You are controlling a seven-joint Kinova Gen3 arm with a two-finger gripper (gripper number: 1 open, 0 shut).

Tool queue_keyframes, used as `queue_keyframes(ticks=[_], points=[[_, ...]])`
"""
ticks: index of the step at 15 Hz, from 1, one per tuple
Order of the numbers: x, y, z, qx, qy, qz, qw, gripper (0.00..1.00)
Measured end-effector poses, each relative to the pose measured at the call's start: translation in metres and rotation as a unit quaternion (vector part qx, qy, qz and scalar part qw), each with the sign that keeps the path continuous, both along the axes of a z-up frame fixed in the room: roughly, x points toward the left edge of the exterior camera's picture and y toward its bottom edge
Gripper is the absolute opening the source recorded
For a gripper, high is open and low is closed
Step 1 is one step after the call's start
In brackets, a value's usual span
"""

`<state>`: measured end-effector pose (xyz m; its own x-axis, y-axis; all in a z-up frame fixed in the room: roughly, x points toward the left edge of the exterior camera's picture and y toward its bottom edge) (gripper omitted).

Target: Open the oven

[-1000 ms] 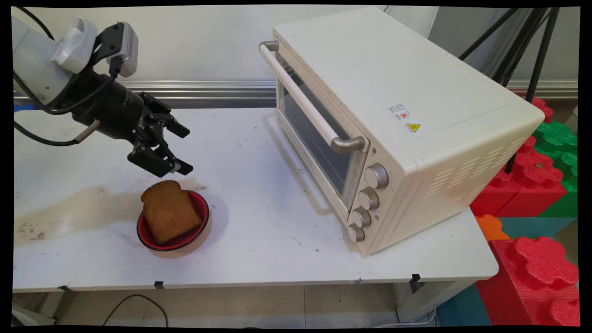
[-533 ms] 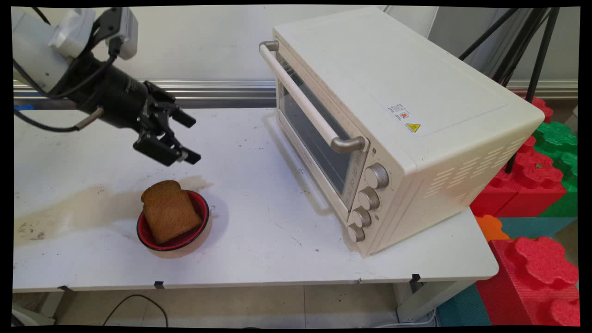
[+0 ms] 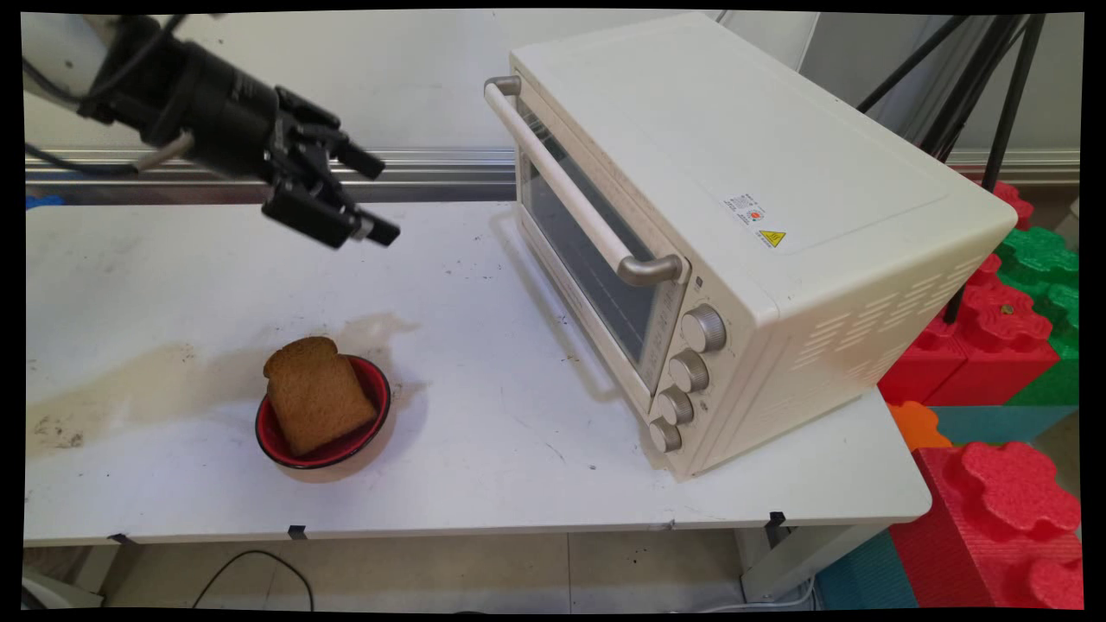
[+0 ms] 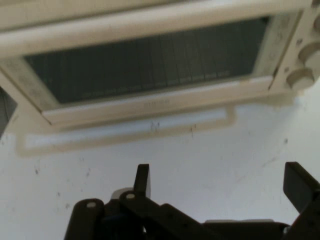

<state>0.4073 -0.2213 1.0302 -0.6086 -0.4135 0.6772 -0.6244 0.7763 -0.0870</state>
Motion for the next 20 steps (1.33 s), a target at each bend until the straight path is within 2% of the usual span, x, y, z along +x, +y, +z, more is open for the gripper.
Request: queue_keyframes(ticks=[7, 13, 20], points=[[-0.008, -0.005, 0.025, -0.035, 0.043, 0.004, 0.9985, 1.00], [-0.029, -0.018, 0.039, -0.049, 0.045, 0.005, 0.9978, 1.00], [-0.059, -0.050, 0.040, -0.053, 0.045, 0.014, 0.9975, 1.00]])
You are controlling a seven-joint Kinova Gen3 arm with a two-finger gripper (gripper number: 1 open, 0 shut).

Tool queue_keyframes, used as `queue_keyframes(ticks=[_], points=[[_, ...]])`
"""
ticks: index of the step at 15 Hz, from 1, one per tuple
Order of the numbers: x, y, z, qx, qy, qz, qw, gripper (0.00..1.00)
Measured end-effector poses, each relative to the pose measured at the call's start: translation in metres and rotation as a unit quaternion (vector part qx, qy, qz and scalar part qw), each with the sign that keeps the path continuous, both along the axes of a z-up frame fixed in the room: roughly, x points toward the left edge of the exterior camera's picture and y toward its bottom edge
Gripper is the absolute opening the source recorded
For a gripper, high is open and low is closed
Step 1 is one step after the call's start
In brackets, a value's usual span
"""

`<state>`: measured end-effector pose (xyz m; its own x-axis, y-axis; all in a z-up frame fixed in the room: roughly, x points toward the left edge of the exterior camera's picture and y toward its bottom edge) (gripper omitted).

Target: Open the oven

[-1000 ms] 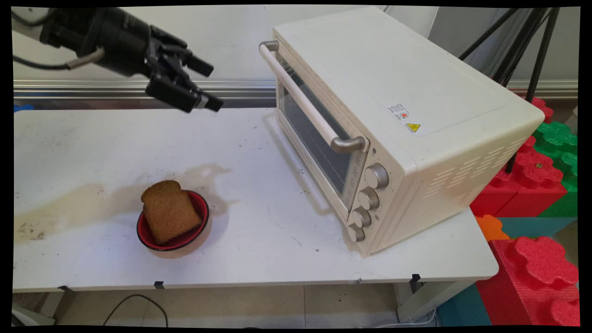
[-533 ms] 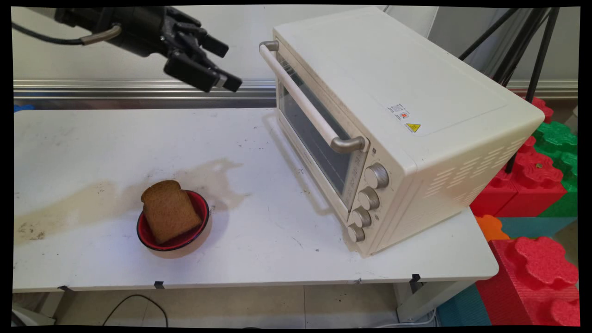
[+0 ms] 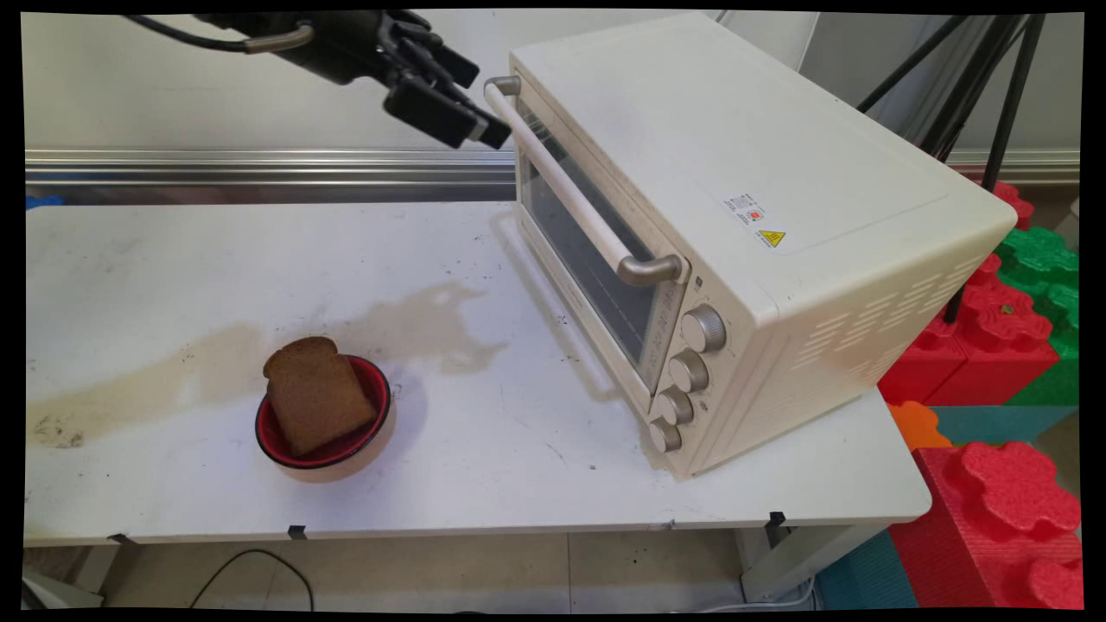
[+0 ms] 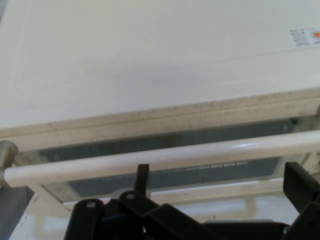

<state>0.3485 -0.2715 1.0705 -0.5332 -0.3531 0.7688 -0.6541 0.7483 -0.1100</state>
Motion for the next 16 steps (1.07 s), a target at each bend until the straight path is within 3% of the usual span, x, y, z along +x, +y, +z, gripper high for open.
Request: queue_keyframes(ticks=[7, 8, 16], points=[[-0.023, -0.033, -0.011, 0.002, -0.001, 0.012, 0.9999, 1.00], [-0.026, -0.036, -0.013, 0.002, 0.000, 0.014, 0.9999, 0.00], [-0.039, -0.052, -0.024, 0.006, -0.006, 0.027, 0.9996, 0.00]])
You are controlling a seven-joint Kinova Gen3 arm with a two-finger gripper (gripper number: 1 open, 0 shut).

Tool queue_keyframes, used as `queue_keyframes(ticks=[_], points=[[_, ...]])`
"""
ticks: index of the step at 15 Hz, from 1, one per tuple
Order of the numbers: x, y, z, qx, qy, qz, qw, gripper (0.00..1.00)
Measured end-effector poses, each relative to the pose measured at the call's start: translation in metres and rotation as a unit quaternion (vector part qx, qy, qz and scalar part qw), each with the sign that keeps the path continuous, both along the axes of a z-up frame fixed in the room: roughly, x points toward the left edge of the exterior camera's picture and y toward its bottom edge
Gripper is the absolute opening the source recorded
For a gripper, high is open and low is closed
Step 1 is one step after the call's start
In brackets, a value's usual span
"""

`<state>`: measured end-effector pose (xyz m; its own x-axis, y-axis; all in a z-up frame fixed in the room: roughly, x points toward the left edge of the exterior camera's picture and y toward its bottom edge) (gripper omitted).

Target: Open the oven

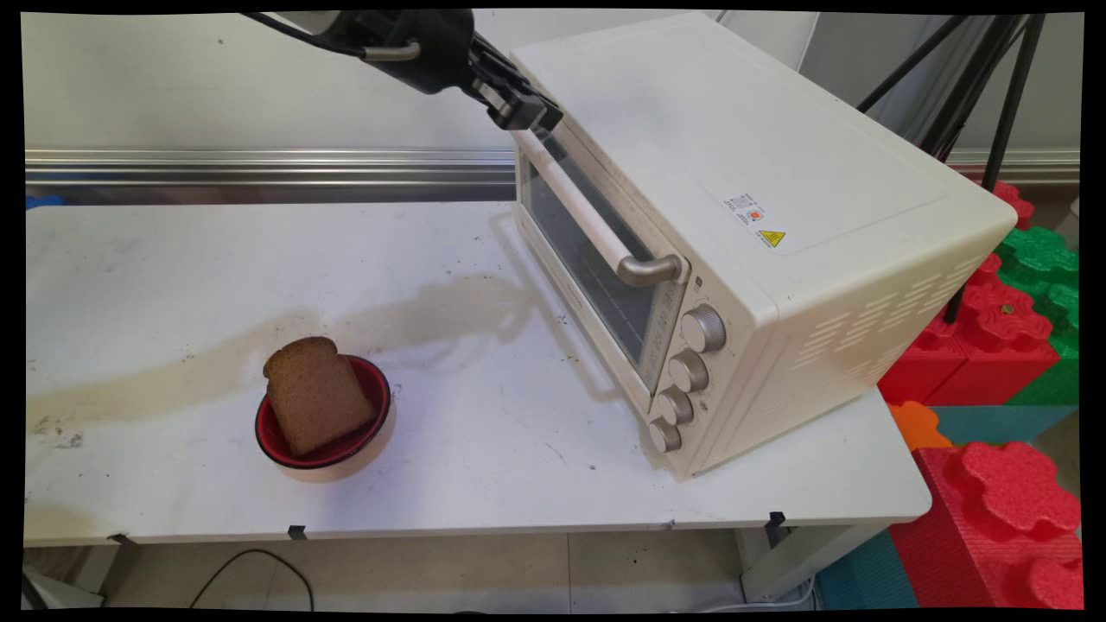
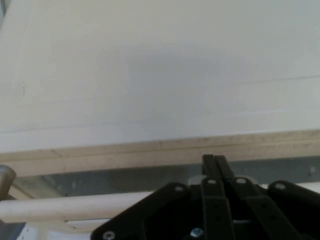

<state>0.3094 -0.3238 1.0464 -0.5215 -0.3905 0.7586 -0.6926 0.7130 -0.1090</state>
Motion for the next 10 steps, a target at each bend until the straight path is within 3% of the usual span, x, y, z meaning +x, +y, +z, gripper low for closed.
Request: queue_keyframes(ticks=[10], points=[[-0.016, -0.023, -0.023, 0.010, -0.008, 0.012, 0.9998, 0.00]])
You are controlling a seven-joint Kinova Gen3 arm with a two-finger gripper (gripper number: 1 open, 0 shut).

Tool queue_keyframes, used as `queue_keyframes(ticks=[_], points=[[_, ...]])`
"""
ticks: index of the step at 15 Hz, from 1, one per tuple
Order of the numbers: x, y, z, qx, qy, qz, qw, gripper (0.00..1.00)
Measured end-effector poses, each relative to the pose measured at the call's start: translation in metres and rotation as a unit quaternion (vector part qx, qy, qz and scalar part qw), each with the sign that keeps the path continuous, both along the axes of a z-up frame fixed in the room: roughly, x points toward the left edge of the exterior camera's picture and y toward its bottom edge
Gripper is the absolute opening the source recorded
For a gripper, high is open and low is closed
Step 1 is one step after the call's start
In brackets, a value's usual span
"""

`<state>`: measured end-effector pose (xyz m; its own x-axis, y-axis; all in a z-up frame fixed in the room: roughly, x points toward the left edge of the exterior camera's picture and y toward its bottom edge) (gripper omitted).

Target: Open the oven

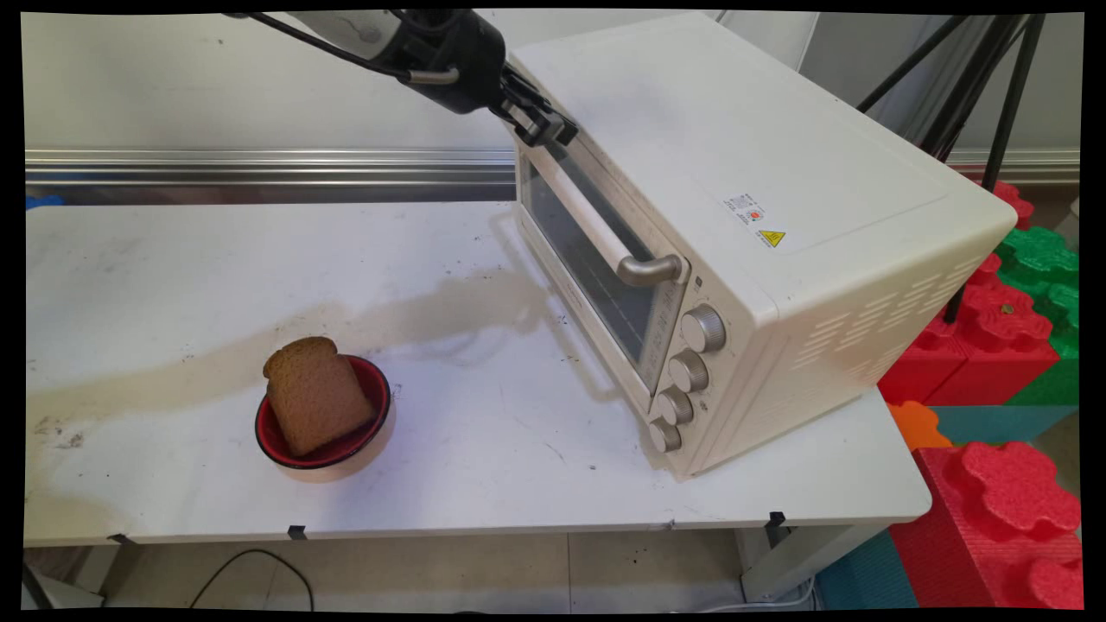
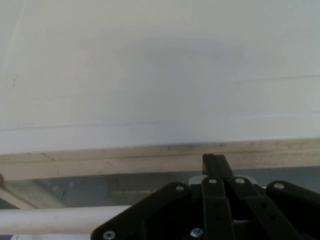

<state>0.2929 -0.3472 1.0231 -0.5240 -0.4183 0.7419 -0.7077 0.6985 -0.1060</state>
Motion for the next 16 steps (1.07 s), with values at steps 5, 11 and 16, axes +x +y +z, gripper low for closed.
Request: queue_keyframes(ticks=[5, 11, 16], points=[[-0.005, -0.007, -0.014, 0.009, 0.000, 0.006, 0.9999, 0.00], [-0.001, -0.005, -0.024, 0.023, -0.008, 0.017, 0.9996, 0.00], [0.010, 0.004, -0.030, 0.037, -0.019, 0.022, 0.9989, 0.00]])
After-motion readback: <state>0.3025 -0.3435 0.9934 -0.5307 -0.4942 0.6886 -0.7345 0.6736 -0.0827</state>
